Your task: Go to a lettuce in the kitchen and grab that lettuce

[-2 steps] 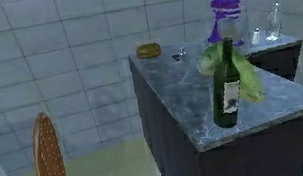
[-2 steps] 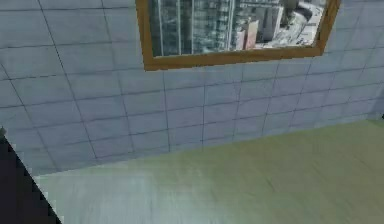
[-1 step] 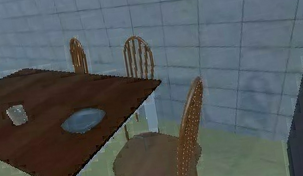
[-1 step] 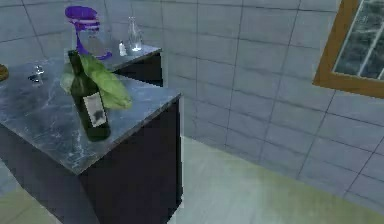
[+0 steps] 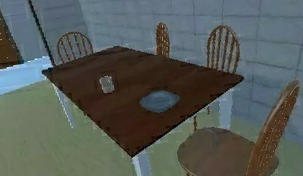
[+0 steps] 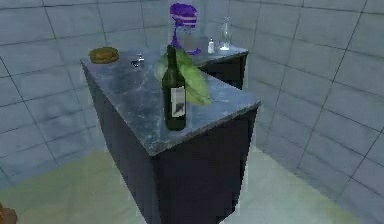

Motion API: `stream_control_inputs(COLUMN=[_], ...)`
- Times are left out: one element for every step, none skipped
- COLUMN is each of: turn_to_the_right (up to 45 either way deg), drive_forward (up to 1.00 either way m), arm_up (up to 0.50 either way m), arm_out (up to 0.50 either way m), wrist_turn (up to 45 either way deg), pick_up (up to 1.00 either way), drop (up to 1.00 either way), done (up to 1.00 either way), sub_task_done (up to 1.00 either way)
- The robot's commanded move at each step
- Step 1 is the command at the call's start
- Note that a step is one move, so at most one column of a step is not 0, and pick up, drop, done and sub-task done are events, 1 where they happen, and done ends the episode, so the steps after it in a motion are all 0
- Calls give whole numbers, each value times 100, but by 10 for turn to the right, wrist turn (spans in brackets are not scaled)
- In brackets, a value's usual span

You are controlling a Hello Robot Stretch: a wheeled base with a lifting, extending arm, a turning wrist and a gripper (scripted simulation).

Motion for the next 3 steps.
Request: stream_control_inputs(turn_to_the_right=[450,450,240], drive_forward=[0,0,0], arm_up=[0,0,0], arm_out=[0,0,0], wrist_turn=[0,0,0], pick_up=[0,0,0], drop=[0,0,0], done=[0,0,0], sub_task_done=[0,0,0])
